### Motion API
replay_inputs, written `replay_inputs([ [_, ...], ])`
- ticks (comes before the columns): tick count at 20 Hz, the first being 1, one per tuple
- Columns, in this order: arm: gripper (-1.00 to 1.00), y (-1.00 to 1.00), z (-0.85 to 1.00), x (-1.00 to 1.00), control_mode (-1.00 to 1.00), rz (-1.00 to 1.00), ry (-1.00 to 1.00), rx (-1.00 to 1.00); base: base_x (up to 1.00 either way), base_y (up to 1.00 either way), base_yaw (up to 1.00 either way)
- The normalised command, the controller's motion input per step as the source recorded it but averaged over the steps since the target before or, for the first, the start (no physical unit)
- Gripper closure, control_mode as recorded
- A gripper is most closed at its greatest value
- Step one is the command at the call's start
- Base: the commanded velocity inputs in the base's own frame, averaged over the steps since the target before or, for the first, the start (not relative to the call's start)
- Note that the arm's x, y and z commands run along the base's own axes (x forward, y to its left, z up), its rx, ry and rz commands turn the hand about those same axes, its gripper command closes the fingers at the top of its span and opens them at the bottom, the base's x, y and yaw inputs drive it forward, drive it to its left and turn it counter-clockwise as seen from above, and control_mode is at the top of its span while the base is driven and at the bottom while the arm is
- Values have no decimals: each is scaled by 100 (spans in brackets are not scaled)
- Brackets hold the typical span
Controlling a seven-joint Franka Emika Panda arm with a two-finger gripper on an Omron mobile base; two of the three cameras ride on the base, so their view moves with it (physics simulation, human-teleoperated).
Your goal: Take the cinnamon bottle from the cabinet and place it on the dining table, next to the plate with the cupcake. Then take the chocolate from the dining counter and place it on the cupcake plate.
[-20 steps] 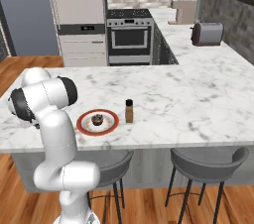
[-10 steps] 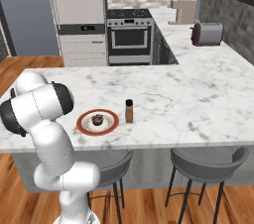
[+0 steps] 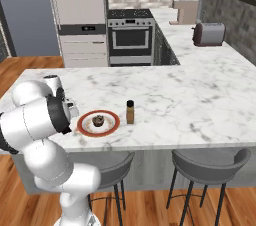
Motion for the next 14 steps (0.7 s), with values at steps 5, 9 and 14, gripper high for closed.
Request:
replay_inputs([
  [5, 100, -57, 21, 5, -100, -13, 0, 0, 0, 0, 0],
  [9, 100, -44, 24, 20, -100, -18, 0, 0, 0, 0, 0],
  [14, 100, -34, 10, 31, -100, -12, 0, 0, 0, 0, 0],
])
